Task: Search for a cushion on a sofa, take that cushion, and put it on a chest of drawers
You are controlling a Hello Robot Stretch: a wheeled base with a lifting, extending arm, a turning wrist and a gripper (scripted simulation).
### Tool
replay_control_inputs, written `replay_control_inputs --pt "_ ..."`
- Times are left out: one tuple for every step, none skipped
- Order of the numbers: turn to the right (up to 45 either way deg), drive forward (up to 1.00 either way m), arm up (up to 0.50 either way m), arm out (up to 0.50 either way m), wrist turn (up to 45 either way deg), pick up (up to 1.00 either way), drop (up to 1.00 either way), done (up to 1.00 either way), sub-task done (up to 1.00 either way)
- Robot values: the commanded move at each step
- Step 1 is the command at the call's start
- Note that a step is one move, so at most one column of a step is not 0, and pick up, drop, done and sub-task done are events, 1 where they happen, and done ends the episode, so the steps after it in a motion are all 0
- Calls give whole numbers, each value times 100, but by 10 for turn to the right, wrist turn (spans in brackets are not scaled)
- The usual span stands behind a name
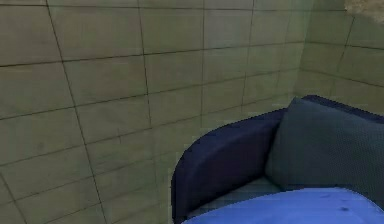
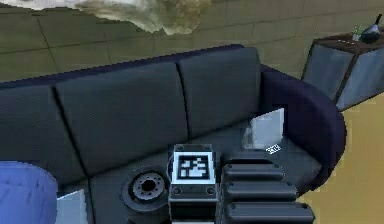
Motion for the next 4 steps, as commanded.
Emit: replay_control_inputs --pt "-450 0 0 0 0 0 0 0 0" --pt "-450 0 0 0 0 0 0 0 0" --pt "-270 0 0 0 0 0 0 0 0" --pt "0 25 0 0 0 0 0 0 0"
